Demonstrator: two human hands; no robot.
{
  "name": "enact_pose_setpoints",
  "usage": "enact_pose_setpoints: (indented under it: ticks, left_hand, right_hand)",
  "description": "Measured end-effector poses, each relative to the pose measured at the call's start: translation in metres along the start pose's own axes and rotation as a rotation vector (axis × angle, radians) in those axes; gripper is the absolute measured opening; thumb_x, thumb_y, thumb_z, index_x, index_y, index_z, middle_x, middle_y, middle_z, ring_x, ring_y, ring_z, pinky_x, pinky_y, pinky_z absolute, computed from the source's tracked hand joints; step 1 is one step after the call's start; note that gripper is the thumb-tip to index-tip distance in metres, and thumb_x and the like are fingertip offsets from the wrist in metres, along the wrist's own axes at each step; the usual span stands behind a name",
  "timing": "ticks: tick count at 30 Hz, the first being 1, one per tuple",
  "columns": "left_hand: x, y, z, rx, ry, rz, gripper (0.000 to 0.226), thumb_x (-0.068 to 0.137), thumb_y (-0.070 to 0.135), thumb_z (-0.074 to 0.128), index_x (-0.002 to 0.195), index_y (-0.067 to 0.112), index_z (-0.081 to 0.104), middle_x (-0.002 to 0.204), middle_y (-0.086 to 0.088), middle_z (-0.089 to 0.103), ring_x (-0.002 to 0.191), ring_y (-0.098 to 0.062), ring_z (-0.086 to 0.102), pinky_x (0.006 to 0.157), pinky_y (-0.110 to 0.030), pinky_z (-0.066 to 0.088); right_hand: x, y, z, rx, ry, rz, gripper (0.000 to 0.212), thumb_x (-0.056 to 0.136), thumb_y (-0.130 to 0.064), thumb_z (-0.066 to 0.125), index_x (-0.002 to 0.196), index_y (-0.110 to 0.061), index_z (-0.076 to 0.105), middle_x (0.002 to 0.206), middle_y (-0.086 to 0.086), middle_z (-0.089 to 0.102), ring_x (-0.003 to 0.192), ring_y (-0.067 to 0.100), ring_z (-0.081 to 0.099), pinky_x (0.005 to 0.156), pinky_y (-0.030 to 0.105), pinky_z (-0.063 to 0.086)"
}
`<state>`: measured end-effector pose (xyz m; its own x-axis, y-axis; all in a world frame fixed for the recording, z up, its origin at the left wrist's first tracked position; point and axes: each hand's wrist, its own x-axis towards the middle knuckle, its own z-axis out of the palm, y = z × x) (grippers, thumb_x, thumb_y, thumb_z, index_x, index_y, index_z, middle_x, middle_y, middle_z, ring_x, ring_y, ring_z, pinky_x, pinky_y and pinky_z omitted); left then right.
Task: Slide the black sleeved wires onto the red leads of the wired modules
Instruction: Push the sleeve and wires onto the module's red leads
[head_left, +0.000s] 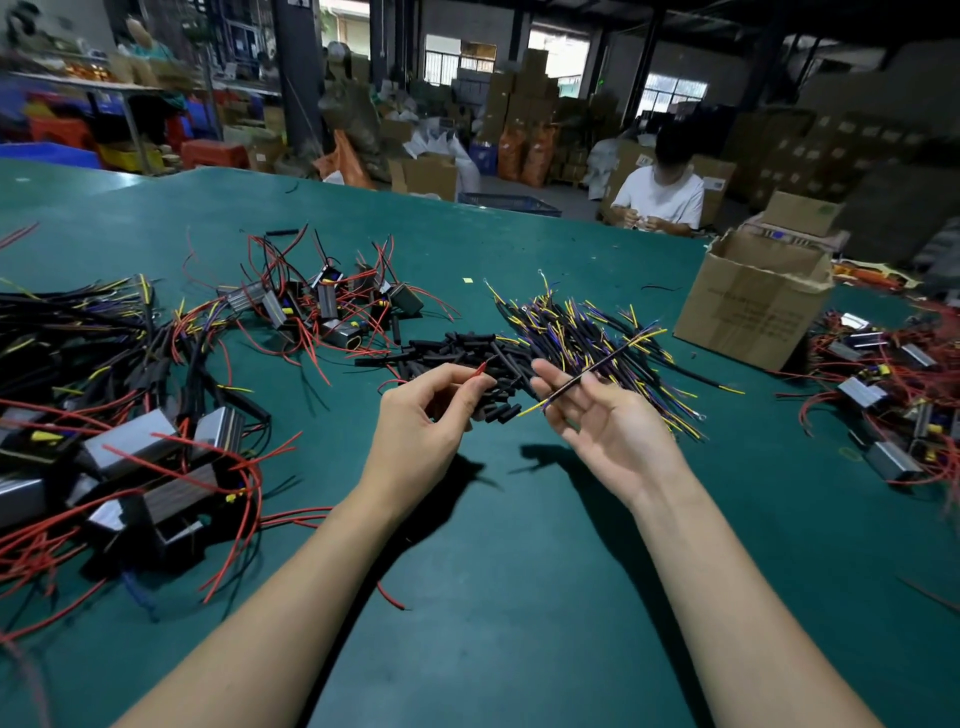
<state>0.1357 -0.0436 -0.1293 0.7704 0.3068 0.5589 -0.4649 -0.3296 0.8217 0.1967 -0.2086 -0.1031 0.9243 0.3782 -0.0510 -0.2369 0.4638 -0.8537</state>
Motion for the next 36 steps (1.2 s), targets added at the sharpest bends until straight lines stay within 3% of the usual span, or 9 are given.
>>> enact_pose_setpoints:
  ticks: [5,13,23,29,32,36]
  left_hand:
    - [-0.001,0.000,0.000,-0.004,-0.014,-0.009,0.013,0.092,0.017,0.060,0.083,0.015,0.069,0.064,-0.008,0.064,0.061,-0.030,0.057,0.062,-0.045,0.048]
    - [-0.001,0.000,0.001,0.021,-0.038,-0.007,0.013,0.093,0.016,0.059,0.083,0.015,0.068,0.060,-0.003,0.063,0.059,-0.025,0.057,0.060,-0.040,0.047]
    - [0.000,0.001,0.000,0.037,-0.052,-0.024,0.014,0.093,0.016,0.059,0.081,0.017,0.068,0.058,-0.004,0.060,0.054,-0.022,0.051,0.056,-0.036,0.043]
    - [0.001,0.001,-0.002,0.047,-0.076,-0.030,0.018,0.095,0.022,0.055,0.082,0.020,0.068,0.056,0.008,0.054,0.053,-0.004,0.045,0.053,-0.020,0.037]
    - [0.000,0.002,-0.001,-0.007,-0.104,-0.036,0.005,0.084,0.021,0.069,0.082,0.017,0.068,0.057,0.018,0.058,0.054,0.003,0.045,0.057,-0.010,0.037]
    - [0.000,0.002,0.001,0.029,-0.088,-0.002,0.011,0.083,0.014,0.072,0.077,0.022,0.068,0.051,0.024,0.056,0.047,0.006,0.040,0.051,-0.004,0.031]
  right_hand:
    - [0.000,0.003,0.002,-0.072,-0.011,-0.020,0.024,0.103,-0.010,0.031,0.082,-0.019,0.039,0.098,0.012,0.073,0.087,0.019,0.072,0.064,0.023,0.052]
    - [-0.004,0.008,0.007,-0.144,-0.063,-0.034,0.024,0.104,-0.007,0.029,0.082,-0.018,0.035,0.102,0.016,0.070,0.087,0.023,0.070,0.072,0.026,0.051]
    - [0.000,0.014,0.006,-0.065,-0.055,-0.078,0.021,0.101,0.000,0.034,0.089,-0.015,0.044,0.078,0.006,0.070,0.077,0.022,0.072,0.069,0.026,0.054]
    - [0.002,0.014,0.007,0.069,-0.034,-0.176,0.016,0.096,0.006,0.042,0.089,-0.004,0.052,0.075,0.013,0.070,0.077,0.028,0.072,0.069,0.025,0.057]
    - [0.002,0.013,0.007,0.070,-0.049,-0.159,0.015,0.096,0.003,0.043,0.088,-0.006,0.052,0.077,0.012,0.071,0.079,0.026,0.072,0.070,0.024,0.057]
    - [0.001,0.015,0.006,0.007,-0.036,-0.097,0.007,0.095,-0.006,0.050,0.091,-0.011,0.053,0.082,0.007,0.073,0.078,0.019,0.071,0.065,0.022,0.055]
